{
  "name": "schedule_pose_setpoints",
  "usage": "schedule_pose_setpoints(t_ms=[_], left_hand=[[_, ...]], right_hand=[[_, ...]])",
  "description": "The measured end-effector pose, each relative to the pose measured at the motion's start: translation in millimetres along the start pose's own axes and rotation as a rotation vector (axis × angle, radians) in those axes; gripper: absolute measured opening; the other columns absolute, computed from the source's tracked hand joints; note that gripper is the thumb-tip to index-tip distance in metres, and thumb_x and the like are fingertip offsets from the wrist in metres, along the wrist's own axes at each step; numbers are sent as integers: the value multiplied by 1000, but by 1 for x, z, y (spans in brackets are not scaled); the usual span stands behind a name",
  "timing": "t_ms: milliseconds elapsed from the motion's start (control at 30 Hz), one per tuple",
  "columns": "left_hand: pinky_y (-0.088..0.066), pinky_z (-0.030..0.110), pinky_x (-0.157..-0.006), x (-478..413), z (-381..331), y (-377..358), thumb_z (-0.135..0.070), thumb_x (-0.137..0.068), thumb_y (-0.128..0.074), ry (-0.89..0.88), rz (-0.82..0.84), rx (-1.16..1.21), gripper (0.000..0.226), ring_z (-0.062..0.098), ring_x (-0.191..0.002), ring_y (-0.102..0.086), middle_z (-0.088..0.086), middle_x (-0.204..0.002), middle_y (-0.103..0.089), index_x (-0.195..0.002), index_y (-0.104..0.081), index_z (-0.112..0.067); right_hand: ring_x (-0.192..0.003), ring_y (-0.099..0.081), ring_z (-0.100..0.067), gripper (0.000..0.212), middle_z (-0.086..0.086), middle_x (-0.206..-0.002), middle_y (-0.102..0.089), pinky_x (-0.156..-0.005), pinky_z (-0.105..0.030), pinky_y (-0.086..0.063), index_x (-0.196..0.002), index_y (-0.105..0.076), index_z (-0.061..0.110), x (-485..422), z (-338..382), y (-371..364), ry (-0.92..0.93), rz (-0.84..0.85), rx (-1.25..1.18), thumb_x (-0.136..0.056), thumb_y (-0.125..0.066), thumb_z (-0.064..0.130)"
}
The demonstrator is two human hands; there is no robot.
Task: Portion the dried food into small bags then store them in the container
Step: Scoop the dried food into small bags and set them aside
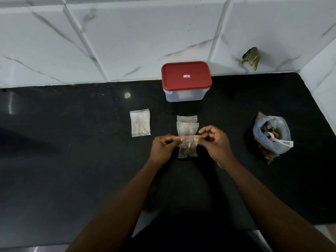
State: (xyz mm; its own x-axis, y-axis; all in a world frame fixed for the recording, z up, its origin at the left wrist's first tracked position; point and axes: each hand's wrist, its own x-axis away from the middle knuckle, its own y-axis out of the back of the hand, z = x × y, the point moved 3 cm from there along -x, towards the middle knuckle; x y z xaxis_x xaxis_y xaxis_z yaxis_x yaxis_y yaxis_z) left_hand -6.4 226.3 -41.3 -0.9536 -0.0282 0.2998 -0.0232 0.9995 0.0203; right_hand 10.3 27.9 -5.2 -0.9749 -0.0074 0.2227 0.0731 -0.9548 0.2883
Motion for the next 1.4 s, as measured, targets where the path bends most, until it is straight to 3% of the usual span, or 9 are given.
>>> schedule_pose_setpoints(t_ms=[300, 500, 567, 733, 900, 1033, 1100, 1167, 1400], left_hand=[[-61, 28, -84, -8, 0, 4, -21, -88, -81, 116, -57, 72, 21, 17, -96, -76, 0, -102, -81, -107, -81, -11], [-59, 24, -77, -9, -2, 13, -13, -90, -78, 142, -57, 74, 16, 15, -89, -76, 5, -97, -81, -106, -79, -10], [-60, 23, -76, -7, -5, 13, -12, -90, -78, 123, -60, 56, 14, 14, -87, -76, 4, -95, -81, -104, -79, -10], [-60, 22, -78, -4, -18, 18, -16, -91, -78, 59, -91, -14, 13, 9, -93, -76, -3, -97, -80, -103, -77, -21], [-53, 9, -74, -12, -36, 46, -20, -95, -73, -1, -276, -265, 13, -9, -86, -68, -17, -94, -73, -106, -75, -24], [-55, 19, -82, -26, -42, 75, -28, -90, -79, -10, -454, -433, 28, 6, -101, -66, -6, -113, -67, -115, -73, -19], [-46, 13, -78, -32, -43, 84, -31, -88, -80, 4, -495, -525, 38, 11, -112, -59, -1, -125, -59, -121, -68, -18], [-42, 19, -84, -38, -42, 92, -30, -89, -79, 29, -524, -564, 44, 15, -121, -56, 2, -133, -55, -128, -65, -17], [-40, 24, -88, -50, -33, 110, -20, -90, -75, 169, -555, -546, 54, 18, -126, -54, 6, -139, -50, -139, -57, -10]], right_hand=[[-82, -73, -7, 25, 4, -85, -77, -75, -20, -54, -100, -72, 21, -7, -1, -4, -43, -65, 37, -80, -83, 12], [-85, -74, -10, 21, 5, -87, -77, -83, -36, -62, -100, -75, 23, -6, -4, -6, -72, -64, 38, -82, -82, 13], [-87, -73, -8, 21, 5, -89, -77, -84, -35, -62, -101, -75, 23, -5, -2, -6, -69, -57, 52, -83, -81, 14], [-88, -67, -1, 20, 10, -96, -72, -75, -10, -52, -101, -73, 21, 0, 16, -8, 74, -108, 181, -84, -78, 12], [-89, -58, -4, 17, 16, -96, -66, -77, -16, -46, -96, -73, 24, -3, 47, -27, 350, -67, 408, -84, -74, 13], [-86, -61, 0, 15, 9, -98, -68, -77, -10, -48, -102, -75, 20, -19, 68, -58, 388, 68, 413, -89, -73, 14], [-82, -63, 1, 16, 5, -97, -71, -76, -8, -49, -105, -76, 15, -32, 74, -76, 359, 134, 418, -89, -74, 12], [-81, -64, 1, 18, 2, -96, -73, -75, -7, -48, -107, -75, 13, -46, 77, -93, 281, 181, 421, -88, -75, 12], [-102, -70, -16, 27, -5, -110, -75, -93, -27, -54, -113, -75, 12, -88, 65, -137, 12, 208, 442, -88, -78, 19]])
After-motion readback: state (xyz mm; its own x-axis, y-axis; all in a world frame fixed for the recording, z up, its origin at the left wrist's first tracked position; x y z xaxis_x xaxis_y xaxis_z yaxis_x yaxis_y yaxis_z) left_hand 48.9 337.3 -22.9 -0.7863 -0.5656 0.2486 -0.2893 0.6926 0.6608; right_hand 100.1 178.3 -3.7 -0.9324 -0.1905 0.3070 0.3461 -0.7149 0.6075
